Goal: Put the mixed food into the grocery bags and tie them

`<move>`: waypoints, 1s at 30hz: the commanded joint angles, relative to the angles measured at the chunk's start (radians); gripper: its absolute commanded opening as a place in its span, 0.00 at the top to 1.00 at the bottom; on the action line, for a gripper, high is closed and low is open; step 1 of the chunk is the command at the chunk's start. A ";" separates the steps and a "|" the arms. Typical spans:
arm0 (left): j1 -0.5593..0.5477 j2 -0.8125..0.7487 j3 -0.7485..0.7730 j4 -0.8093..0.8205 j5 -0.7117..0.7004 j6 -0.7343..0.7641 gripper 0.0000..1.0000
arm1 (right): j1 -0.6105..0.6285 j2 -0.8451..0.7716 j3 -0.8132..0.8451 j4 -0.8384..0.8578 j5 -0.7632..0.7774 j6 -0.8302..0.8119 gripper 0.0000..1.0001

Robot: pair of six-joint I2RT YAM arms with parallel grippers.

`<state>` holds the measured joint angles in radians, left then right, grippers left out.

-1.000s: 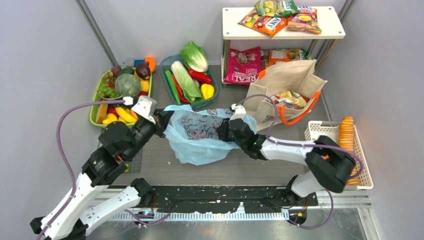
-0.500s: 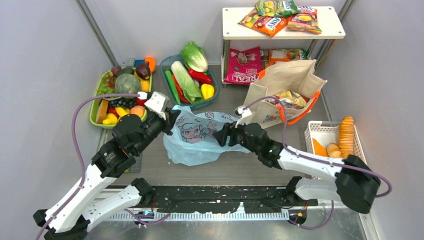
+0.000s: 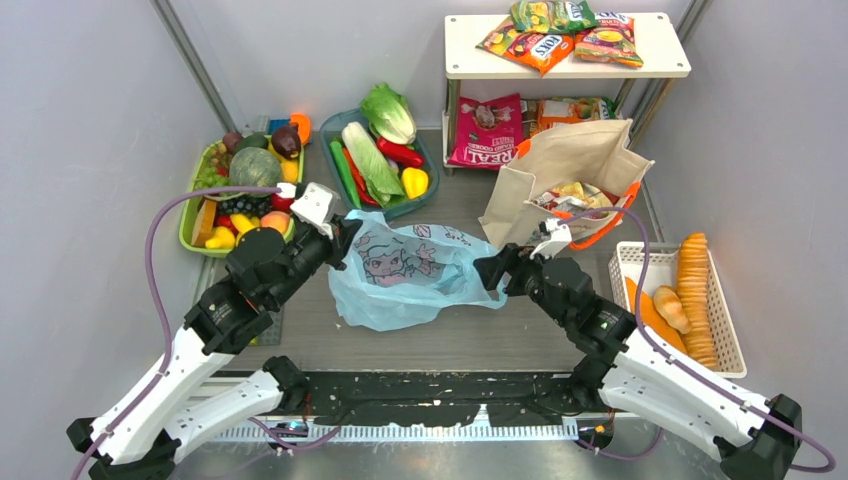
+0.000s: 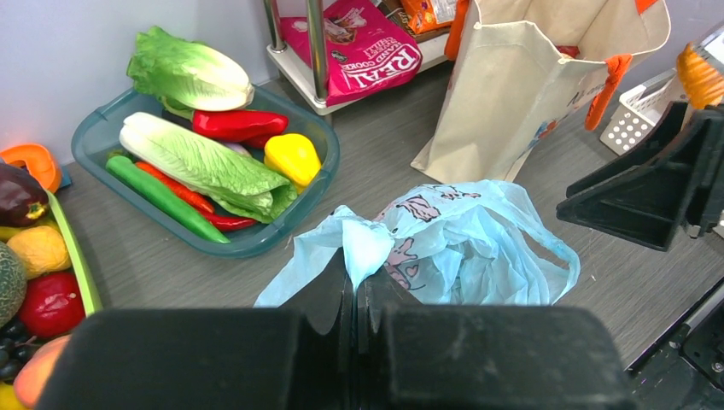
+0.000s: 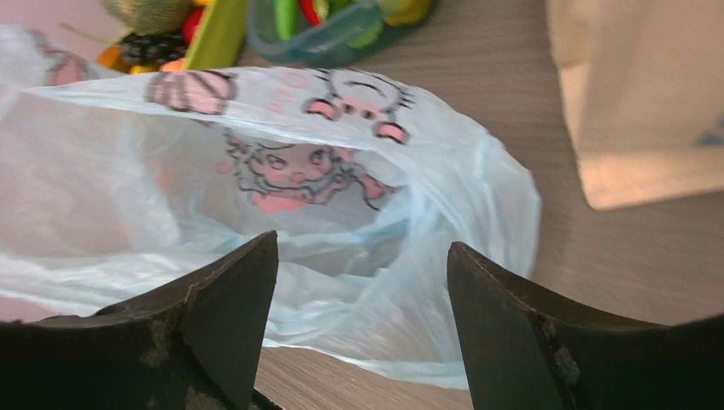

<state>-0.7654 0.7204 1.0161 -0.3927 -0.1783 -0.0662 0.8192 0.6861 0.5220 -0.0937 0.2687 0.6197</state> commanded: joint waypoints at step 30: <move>0.003 -0.010 -0.001 0.057 0.007 0.004 1.00 | -0.265 -0.199 -0.251 0.035 -0.323 0.307 0.95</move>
<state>-0.7654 0.7197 1.0157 -0.3927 -0.1730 -0.0662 0.5587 0.5423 0.1646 0.0227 -0.0856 1.0210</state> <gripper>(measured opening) 0.012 0.080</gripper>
